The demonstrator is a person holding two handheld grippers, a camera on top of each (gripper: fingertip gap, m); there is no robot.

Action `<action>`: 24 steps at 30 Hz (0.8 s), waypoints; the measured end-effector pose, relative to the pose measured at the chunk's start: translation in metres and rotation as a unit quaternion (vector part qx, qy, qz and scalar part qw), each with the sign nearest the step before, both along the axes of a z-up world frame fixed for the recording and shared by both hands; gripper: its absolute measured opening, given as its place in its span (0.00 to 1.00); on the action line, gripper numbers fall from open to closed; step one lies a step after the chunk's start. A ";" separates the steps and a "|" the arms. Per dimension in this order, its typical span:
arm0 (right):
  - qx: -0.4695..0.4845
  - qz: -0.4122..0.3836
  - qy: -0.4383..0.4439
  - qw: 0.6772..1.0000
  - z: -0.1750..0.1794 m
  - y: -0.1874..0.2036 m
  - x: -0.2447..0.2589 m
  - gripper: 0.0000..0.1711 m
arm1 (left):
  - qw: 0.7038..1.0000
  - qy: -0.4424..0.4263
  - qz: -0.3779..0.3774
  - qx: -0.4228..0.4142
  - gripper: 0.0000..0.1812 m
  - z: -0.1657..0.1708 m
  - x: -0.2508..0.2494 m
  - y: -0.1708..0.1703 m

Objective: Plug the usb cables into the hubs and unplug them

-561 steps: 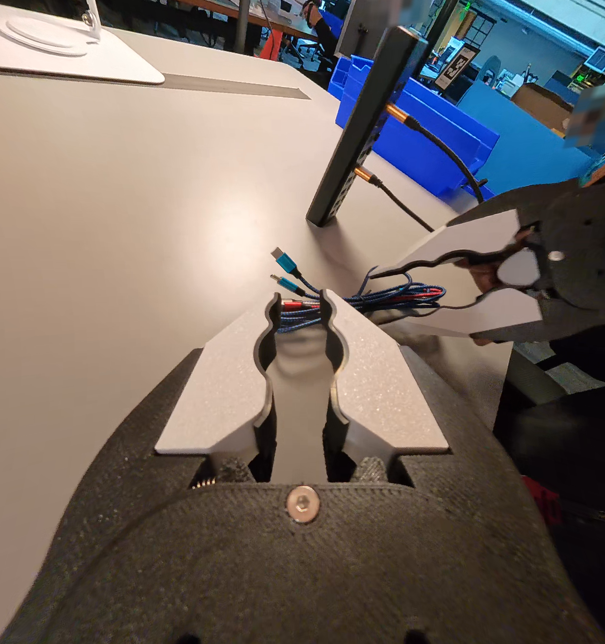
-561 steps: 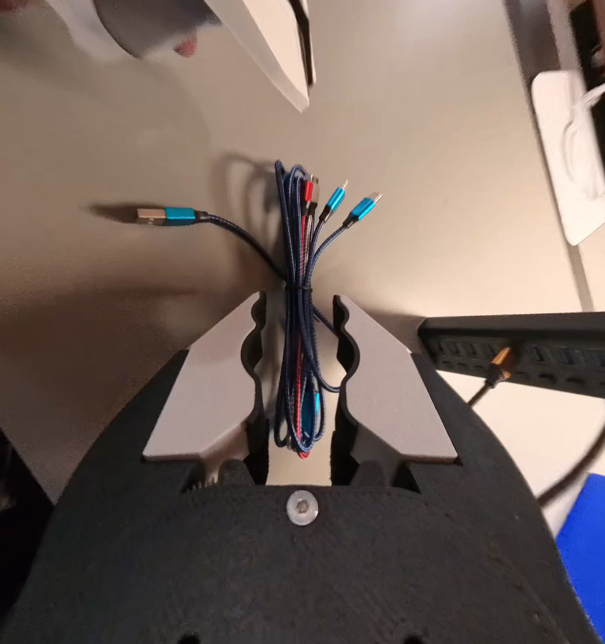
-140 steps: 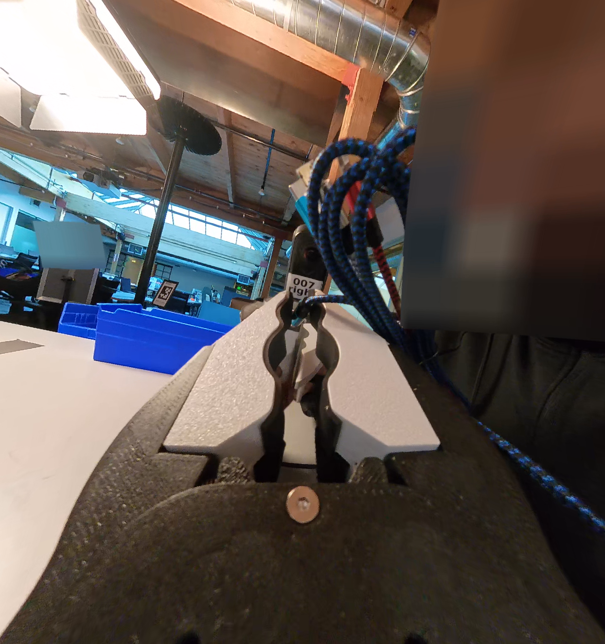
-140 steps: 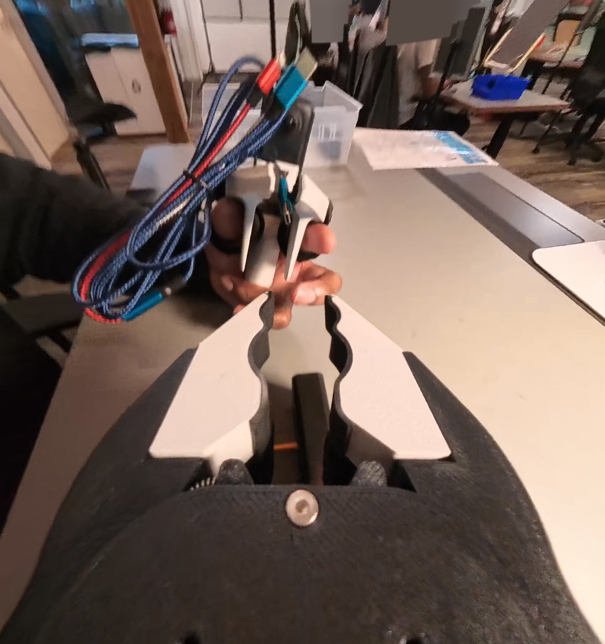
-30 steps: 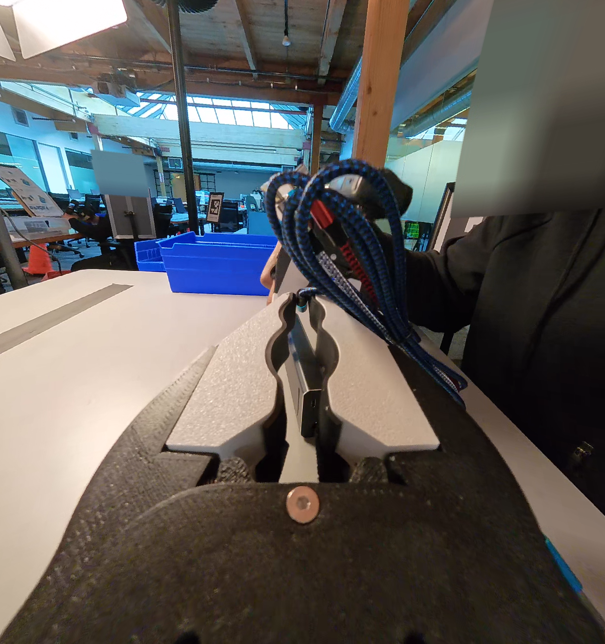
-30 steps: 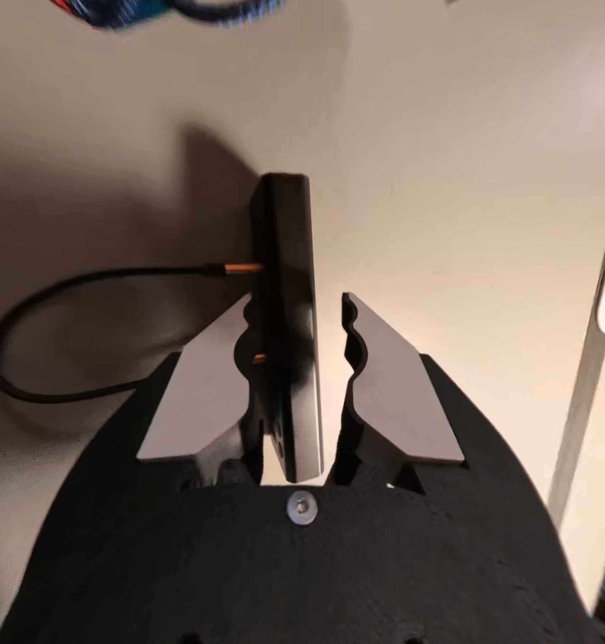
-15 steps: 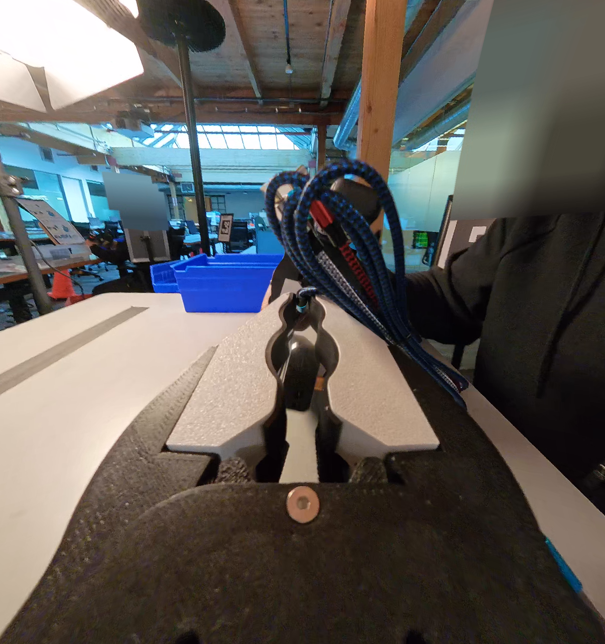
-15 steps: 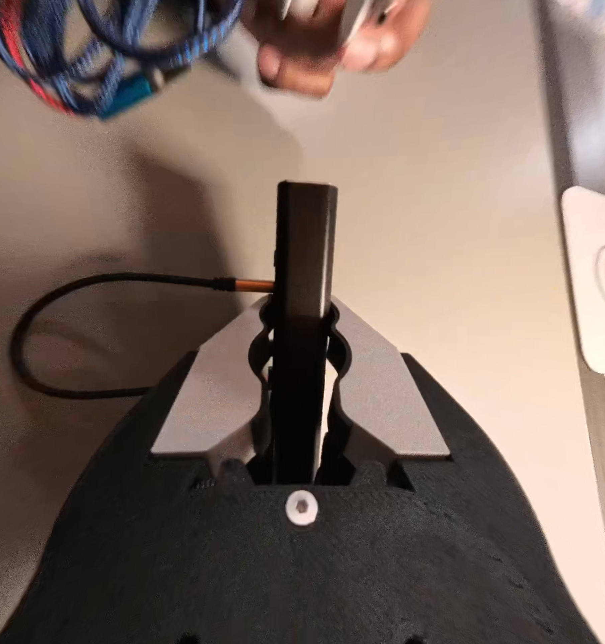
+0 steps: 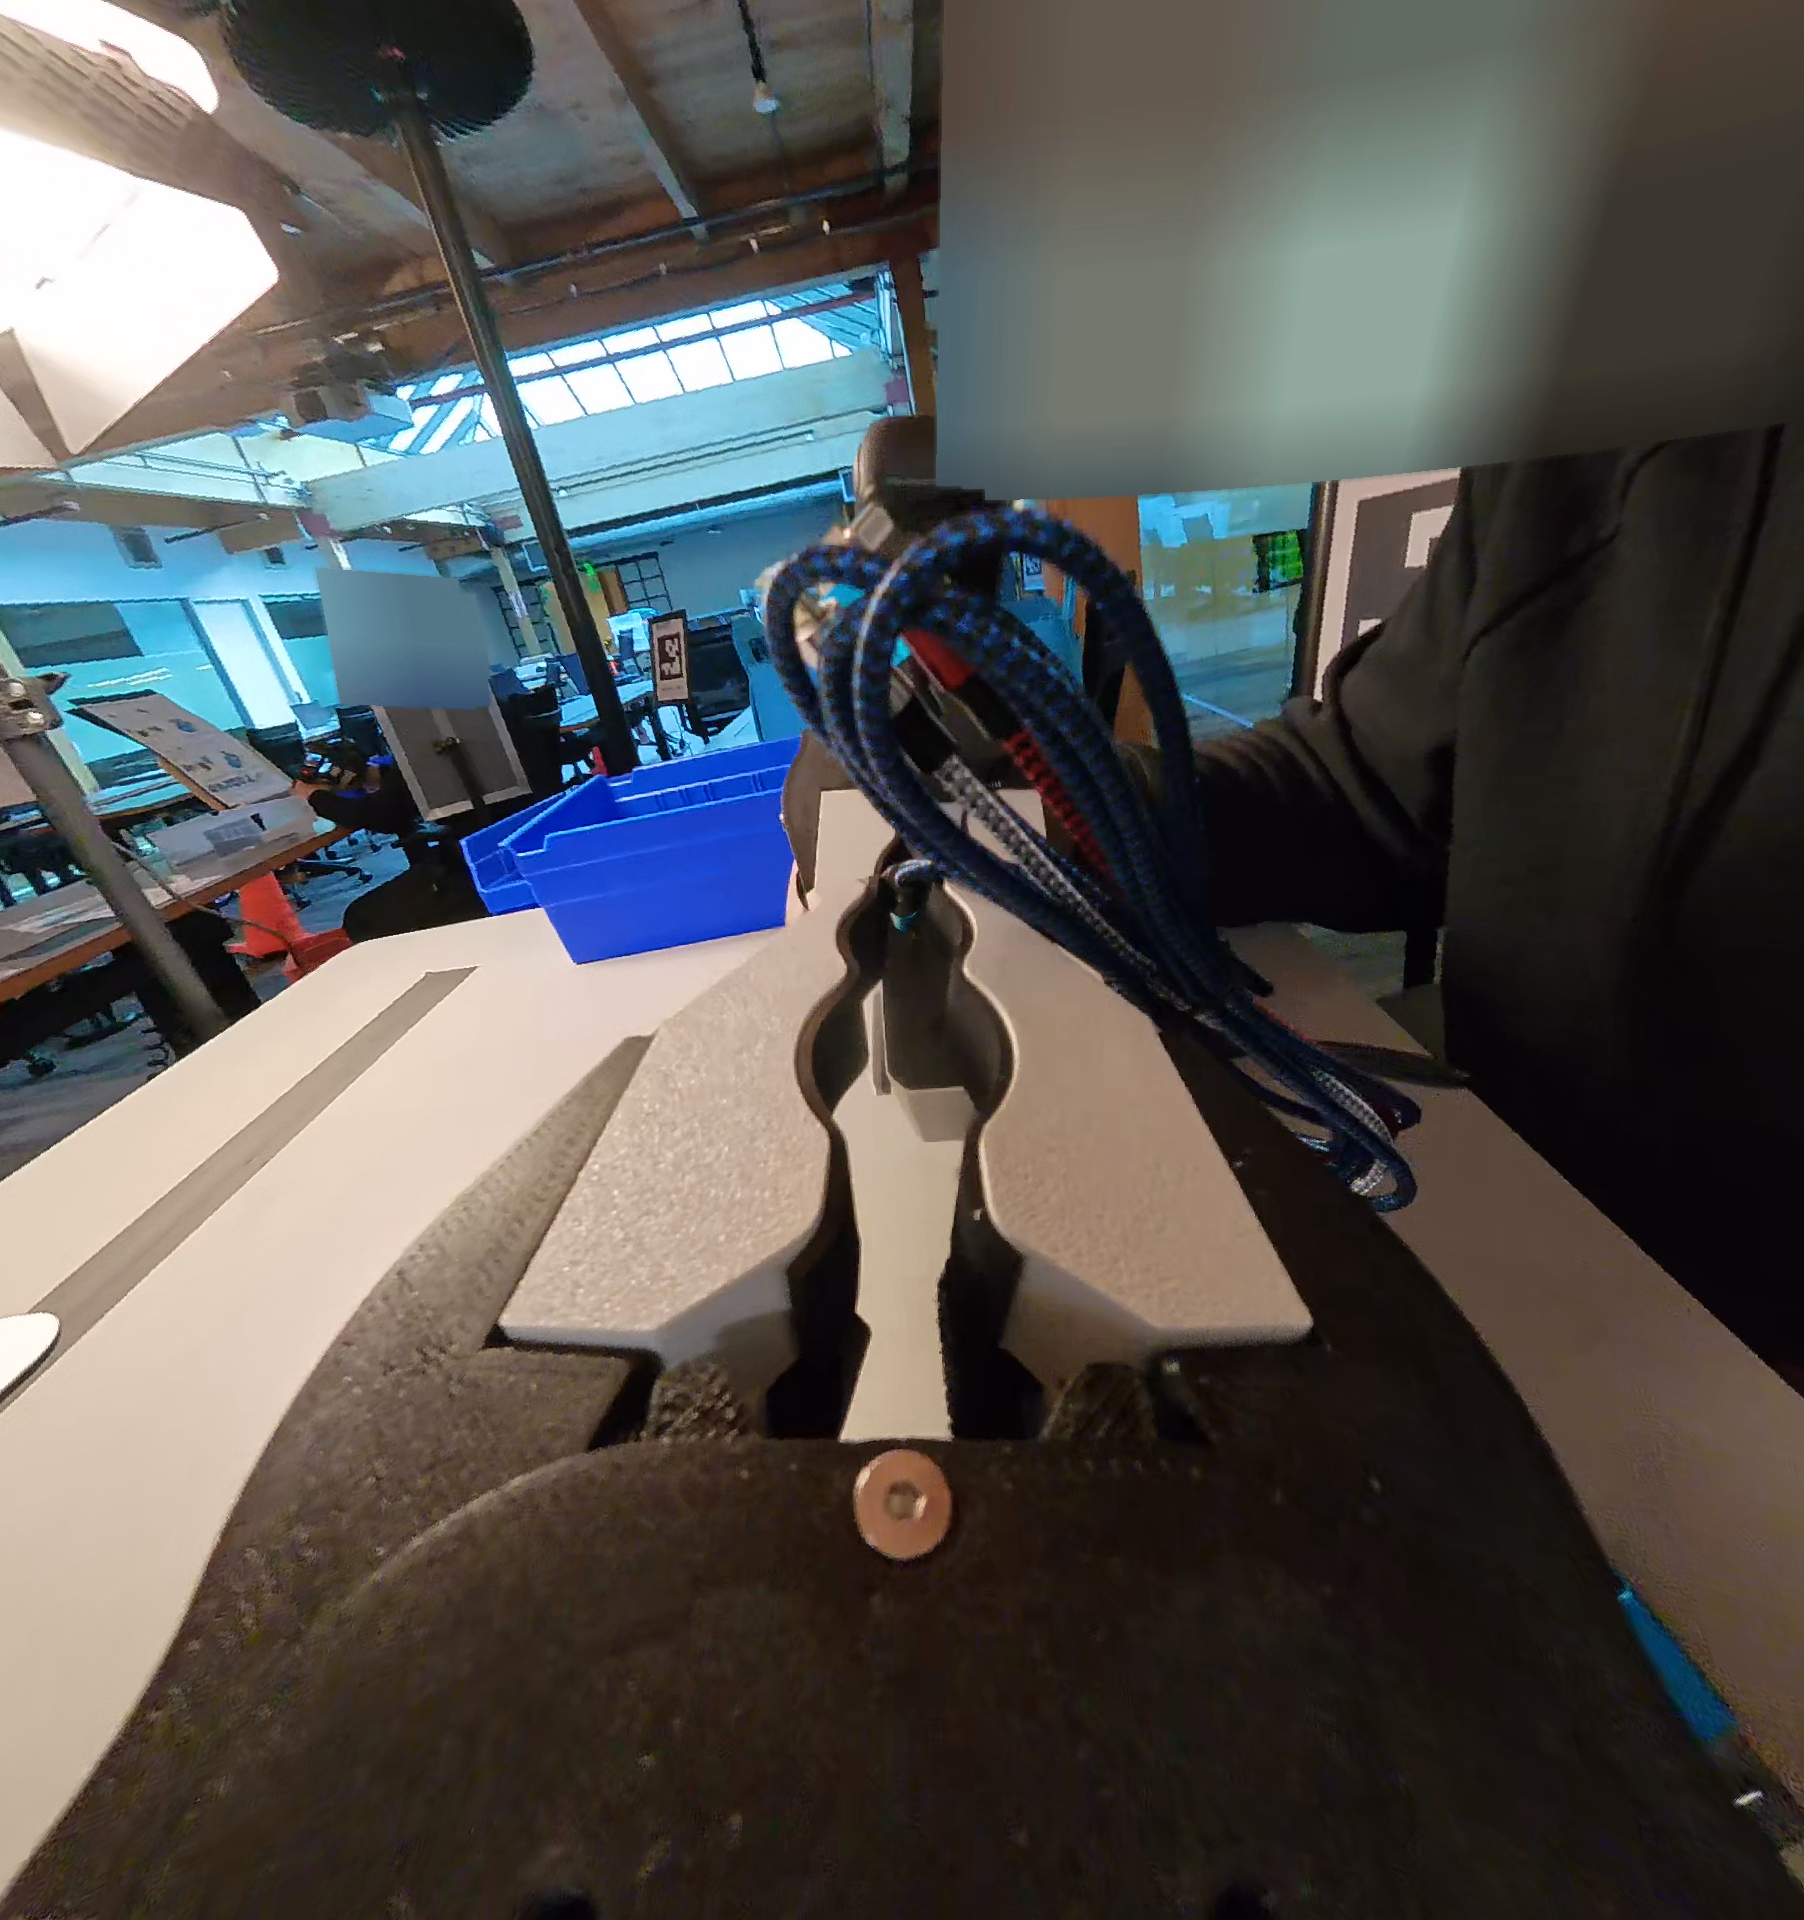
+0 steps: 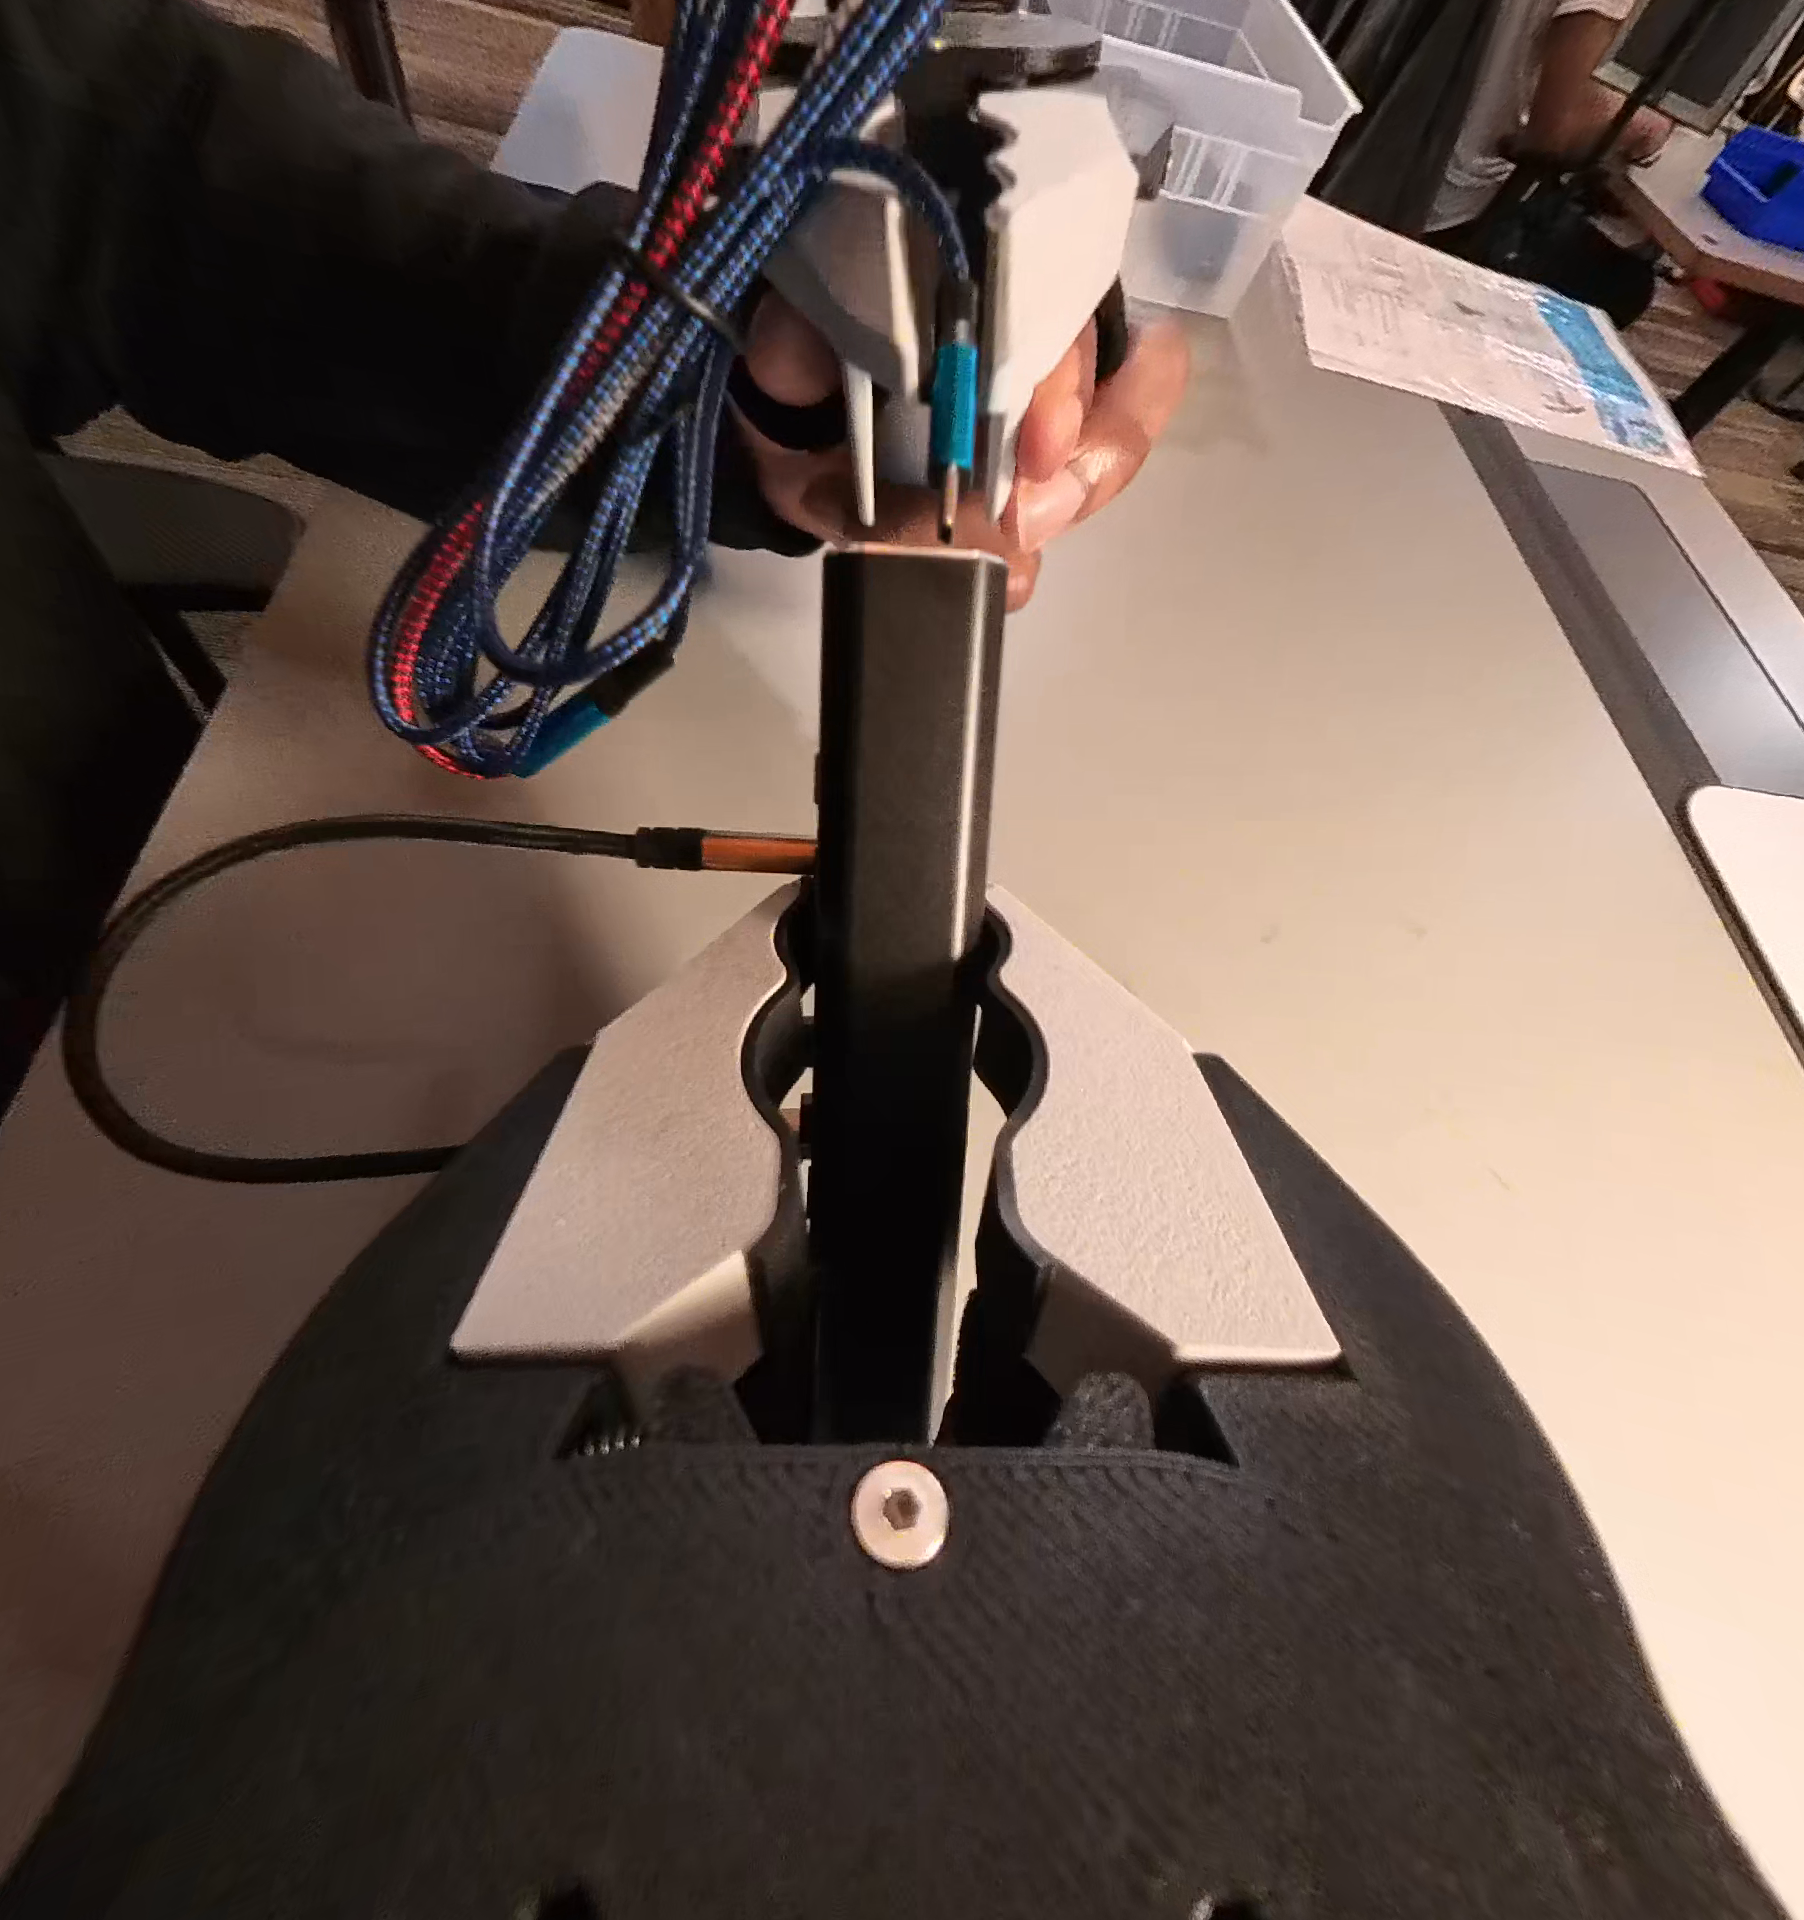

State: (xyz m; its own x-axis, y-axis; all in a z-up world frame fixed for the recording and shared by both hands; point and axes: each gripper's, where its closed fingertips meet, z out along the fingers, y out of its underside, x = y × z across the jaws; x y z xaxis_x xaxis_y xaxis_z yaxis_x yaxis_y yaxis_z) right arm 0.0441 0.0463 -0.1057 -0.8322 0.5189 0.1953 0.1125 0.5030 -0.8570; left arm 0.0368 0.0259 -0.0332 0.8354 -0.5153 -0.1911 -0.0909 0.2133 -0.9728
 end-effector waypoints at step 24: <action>0.101 -0.045 0.018 0.994 -0.012 0.006 -0.008 0.14 | 0.986 0.156 0.060 -0.027 0.05 -0.018 0.008 0.005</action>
State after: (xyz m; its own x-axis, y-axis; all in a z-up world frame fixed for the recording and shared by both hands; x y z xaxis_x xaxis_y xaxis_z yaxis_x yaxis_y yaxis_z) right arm 0.0363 0.0523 -0.1175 -0.7744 0.5386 0.3322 0.1366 0.6549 -0.7433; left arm 0.0445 0.0312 -0.0508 0.7958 -0.4334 -0.4229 -0.4086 0.1311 -0.9032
